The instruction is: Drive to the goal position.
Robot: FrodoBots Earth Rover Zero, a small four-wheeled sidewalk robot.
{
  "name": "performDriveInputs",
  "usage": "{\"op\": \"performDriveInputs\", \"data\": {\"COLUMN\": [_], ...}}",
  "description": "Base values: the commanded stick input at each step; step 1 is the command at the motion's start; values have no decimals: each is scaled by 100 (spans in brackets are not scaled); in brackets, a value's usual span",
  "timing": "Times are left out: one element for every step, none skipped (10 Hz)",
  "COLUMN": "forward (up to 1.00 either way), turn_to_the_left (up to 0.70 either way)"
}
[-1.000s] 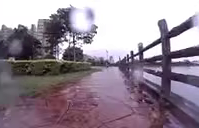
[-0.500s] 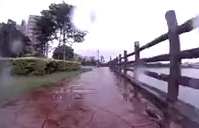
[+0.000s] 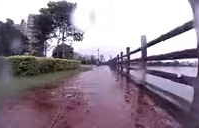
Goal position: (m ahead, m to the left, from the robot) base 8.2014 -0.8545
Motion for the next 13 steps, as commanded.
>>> {"op": "performDriveInputs", "data": {"forward": [100, 100, 100, 100, 100, 100, 100, 100, 100, 100, 100, 100, 100], "turn_to_the_left": [0, 0, 0, 0, 0, 0, 0, 0, 0, 0, 0, 0, 0]}}
